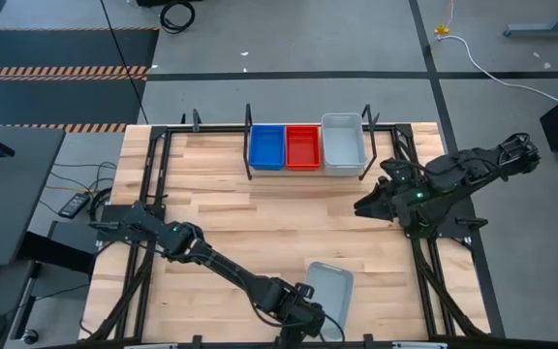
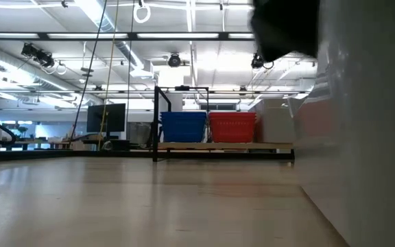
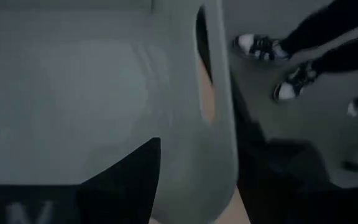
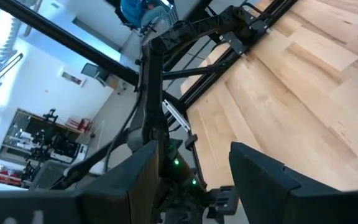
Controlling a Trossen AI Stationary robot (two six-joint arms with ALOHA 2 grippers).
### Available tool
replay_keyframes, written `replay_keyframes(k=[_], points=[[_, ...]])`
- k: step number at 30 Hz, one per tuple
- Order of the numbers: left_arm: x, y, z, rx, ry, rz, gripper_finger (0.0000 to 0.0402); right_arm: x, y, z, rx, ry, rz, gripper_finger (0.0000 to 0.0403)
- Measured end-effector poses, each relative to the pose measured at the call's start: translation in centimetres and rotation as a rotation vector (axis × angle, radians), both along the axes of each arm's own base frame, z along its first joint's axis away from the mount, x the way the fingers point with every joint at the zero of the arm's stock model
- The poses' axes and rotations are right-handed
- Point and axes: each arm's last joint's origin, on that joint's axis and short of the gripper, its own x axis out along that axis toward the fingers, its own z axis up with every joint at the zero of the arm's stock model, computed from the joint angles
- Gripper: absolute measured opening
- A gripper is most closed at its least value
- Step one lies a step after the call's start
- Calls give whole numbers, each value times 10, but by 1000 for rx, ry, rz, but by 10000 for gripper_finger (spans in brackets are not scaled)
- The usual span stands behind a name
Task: Stack baskets on shelf by color
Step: Stack the gray bin on the gray bin on the shelf
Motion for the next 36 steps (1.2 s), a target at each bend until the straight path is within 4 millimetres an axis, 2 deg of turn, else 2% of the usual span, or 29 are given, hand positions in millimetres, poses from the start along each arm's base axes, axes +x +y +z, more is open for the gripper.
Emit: replay_keyframes(k=[6, 9, 13, 17, 20, 24, 32, 36], points=[[5, 9, -1, 73, -34, 24, 186, -3, -1, 0, -9, -2, 3, 201], [15, 27, -1, 77, -33, 84, 137, -4, -1, 1, -7, -3, 6, 201], [26, 52, -2, 23, 8, 162, 28, -9, -2, 3, 33, -4, 48, 201], [35, 76, 6, 3, 6, 217, 16, -16, -3, 6, 56, -20, 113, 201], [39, 96, 25, 24, -23, 238, 9, -24, -5, 9, 46, -47, 153, 201], [38, 130, 62, 74, -90, 293, 7, -34, -10, 13, 20, -92, 157, 201], [24, 213, 142, 206, -294, 368, 6, -43, -18, 15, -80, -135, 47, 201], [16, 263, 171, 269, -387, 381, 6, -41, -21, 12, -137, -111, -73, 201]])
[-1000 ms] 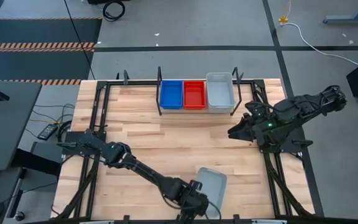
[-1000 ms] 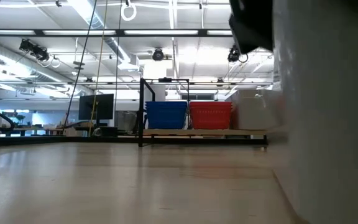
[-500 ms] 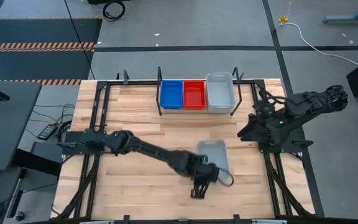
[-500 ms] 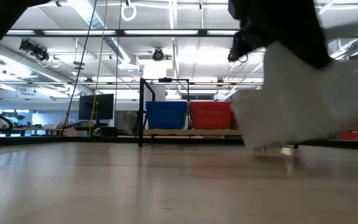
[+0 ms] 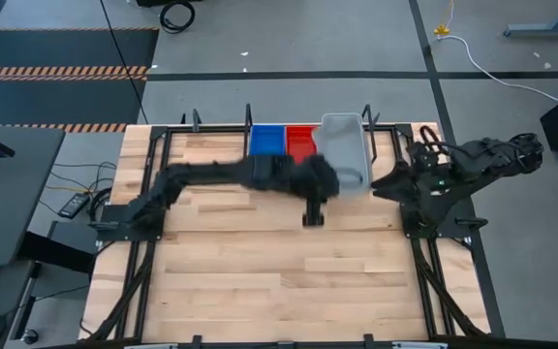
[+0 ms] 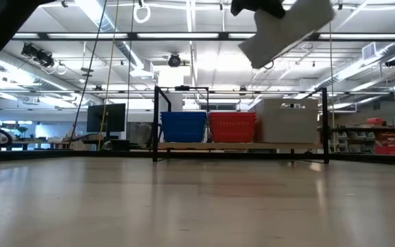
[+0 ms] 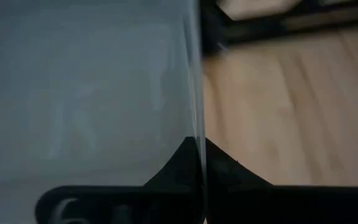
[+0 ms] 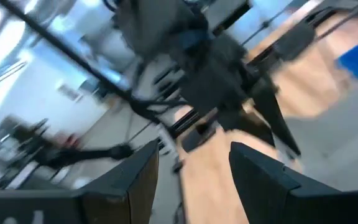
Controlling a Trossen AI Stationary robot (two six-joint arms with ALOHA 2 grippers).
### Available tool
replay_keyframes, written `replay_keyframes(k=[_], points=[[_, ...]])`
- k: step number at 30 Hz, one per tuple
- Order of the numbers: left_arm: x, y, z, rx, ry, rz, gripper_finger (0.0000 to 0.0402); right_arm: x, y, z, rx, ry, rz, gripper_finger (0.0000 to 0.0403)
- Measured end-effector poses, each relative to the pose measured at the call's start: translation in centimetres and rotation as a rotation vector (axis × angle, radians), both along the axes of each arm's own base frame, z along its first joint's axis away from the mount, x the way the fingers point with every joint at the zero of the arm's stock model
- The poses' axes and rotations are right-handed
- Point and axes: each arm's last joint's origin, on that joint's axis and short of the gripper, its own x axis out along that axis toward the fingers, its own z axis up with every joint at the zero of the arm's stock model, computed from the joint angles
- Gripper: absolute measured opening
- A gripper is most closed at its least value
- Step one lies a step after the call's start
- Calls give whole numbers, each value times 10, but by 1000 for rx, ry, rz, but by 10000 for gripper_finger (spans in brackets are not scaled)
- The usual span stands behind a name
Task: Stack baskets on shelf by color
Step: Stack the gray bin on the gray bin on the shelf
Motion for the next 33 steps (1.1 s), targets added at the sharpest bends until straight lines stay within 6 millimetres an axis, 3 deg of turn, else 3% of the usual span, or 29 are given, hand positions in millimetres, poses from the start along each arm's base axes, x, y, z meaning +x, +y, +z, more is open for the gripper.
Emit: replay_keyframes(k=[6, 11, 16, 23, 33], points=[[-9, 69, 19, 55, -68, -7, 6, 5, -4, -2, -35, 7, -157, 201], [-11, 107, 24, 45, -144, -41, 6, 9, -7, -3, -40, 16, -232, 201], [-8, 124, 22, 72, -191, -83, 6, 14, -10, -6, -28, 44, -289, 201], [10, 135, -17, 49, -103, -140, 6, 16, -14, -12, 18, 91, -341, 201], [18, 144, -52, 38, 16, -133, 9, 16, -16, -12, 42, 94, -357, 200]])
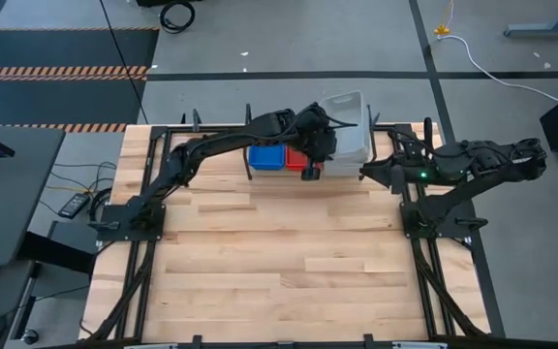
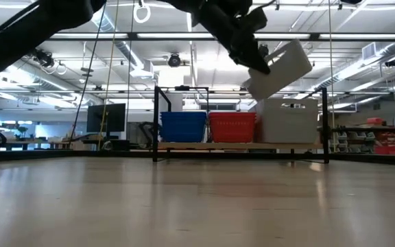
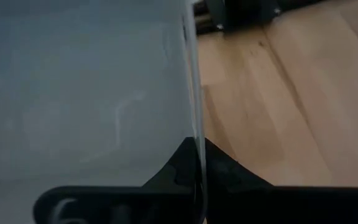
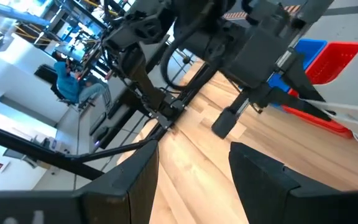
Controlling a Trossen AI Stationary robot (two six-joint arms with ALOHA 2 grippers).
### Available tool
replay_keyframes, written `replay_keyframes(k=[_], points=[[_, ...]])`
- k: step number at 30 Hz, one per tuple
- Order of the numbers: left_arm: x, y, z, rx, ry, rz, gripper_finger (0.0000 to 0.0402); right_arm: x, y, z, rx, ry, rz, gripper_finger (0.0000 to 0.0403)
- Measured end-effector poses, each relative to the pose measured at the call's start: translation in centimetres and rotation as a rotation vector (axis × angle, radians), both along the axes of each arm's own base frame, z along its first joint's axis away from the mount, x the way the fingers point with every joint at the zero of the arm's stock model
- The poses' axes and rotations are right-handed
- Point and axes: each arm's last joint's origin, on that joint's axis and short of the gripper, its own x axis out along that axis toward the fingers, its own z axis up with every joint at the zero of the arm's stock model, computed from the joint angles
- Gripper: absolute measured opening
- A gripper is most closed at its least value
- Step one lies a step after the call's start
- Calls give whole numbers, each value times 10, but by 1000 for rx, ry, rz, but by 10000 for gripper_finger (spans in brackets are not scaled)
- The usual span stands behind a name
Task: Stack baskets on shelf by color
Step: Stack the gray bin on the gray bin on the shelf
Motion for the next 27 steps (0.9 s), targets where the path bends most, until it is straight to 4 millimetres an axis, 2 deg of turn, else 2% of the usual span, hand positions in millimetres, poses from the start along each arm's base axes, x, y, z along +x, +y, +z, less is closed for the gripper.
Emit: replay_keyframes(k=[8, 15, 23, 27], points=[[5, 4, -21, 17, 63, 4, 13, 0, 0, 0, 13, -2, -4, 200], [6, 4, -21, 21, 60, 6, 24, 0, 0, 0, 25, 0, 0, 200], [6, 5, -21, 47, 63, 30, 77, 0, 0, -1, 33, -1, 0, 200], [3, 5, -11, 72, 36, 51, 97, 0, 0, -1, 33, 0, 0, 200]])
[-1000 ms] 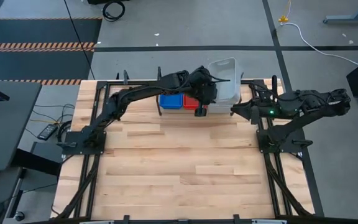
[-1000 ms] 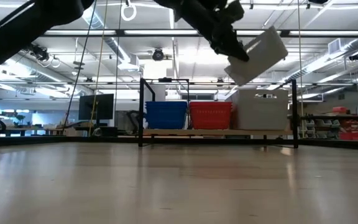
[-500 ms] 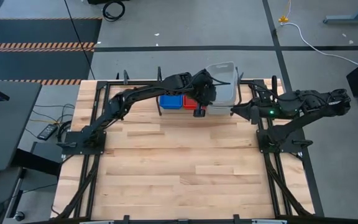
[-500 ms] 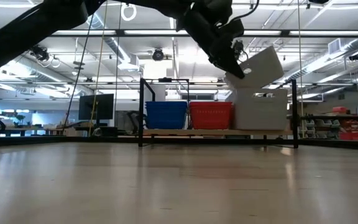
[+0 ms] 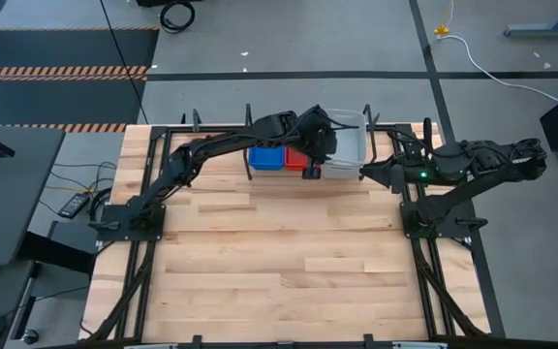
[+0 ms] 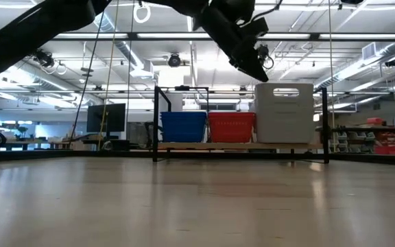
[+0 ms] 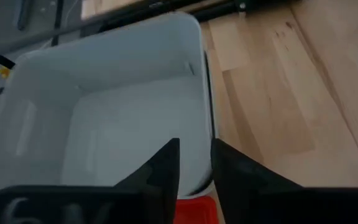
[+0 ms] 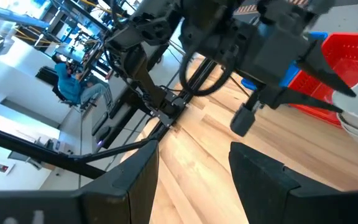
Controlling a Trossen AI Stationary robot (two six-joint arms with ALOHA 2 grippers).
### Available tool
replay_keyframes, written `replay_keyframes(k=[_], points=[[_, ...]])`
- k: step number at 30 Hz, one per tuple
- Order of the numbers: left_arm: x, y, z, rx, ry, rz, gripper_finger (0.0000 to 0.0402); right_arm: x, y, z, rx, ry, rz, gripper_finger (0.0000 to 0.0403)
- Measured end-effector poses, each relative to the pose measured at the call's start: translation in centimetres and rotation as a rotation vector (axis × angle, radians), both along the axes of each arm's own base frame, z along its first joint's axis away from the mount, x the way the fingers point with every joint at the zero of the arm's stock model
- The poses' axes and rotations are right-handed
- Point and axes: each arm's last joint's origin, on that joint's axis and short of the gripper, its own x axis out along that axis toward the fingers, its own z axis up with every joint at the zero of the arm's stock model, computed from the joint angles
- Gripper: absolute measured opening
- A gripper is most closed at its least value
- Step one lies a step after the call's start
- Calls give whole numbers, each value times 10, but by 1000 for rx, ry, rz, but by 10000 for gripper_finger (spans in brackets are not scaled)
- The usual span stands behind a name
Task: Stack baskets on shelf by color
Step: Stack the gray bin on the gray bin on the shelf
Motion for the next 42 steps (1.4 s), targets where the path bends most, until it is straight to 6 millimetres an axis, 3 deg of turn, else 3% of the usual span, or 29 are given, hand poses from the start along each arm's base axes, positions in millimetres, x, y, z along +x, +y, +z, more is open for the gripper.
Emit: replay_keyframes(k=[6, 11, 17, 20, 25, 33, 36, 42], points=[[-4, -4, 14, -17, -40, 21, 104, 0, 0, -1, -4, 14, 0, 200], [-4, -21, 22, -148, -64, -3, 97, -1, 0, -3, -10, 32, 0, 200], [-3, -57, 13, -208, 29, -110, 94, -1, 0, -3, -8, 35, -1, 200], [-6, -60, 6, -150, 115, -55, 94, -1, 0, -3, -4, 35, -1, 200], [-14, -42, 2, -59, 189, 85, 94, -1, 0, -3, -2, 35, 2, 200], [-27, 21, -9, -50, 191, 228, 93, -1, 0, -3, 10, 33, -1, 200], [-27, 37, -8, -71, 135, 204, 93, 0, 0, -4, 11, 37, -2, 200], [-20, 43, -22, -90, 121, 179, 93, 4, 1, -5, 35, 41, -8, 200]])
